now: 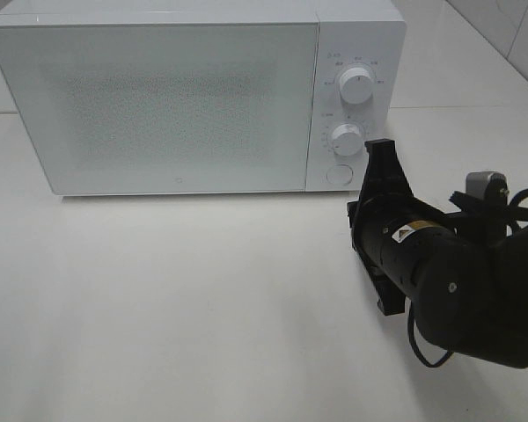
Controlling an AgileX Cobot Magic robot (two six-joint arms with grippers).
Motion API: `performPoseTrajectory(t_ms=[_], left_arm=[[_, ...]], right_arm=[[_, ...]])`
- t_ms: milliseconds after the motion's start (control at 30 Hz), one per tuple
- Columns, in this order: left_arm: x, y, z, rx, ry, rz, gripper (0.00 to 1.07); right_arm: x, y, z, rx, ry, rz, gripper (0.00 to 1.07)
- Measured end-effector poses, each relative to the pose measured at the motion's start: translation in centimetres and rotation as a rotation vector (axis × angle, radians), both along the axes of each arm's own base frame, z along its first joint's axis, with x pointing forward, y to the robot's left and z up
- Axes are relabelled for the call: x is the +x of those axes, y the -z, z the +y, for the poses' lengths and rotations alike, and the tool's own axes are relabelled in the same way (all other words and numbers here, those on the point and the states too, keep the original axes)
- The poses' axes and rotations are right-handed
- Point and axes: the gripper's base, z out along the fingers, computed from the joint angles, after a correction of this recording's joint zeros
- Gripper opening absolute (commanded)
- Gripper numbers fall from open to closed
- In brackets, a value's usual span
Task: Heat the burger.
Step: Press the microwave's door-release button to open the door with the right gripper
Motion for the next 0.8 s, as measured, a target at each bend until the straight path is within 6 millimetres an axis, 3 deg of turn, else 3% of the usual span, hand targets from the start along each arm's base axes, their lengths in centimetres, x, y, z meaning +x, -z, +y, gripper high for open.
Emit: performPoseTrajectory(t_ms=[333,567,800], left_arm=[[0.0,0.0,0.0,0.0,0.0,0.0,1.0],[0.0,0.0,0.0,0.0,0.0,0.0,1.0],[0.0,0.0,0.0,0.0,0.0,0.0,1.0]], right_arm=[[3.6,0.4,-0.3,0.035,0.006,-0.011,0.0],[6.5,1.9,-0.2,0.076,0.012,0.015,0.0],[8.2,2.6,-0.4,0.078,0.021,0.014,0.0]])
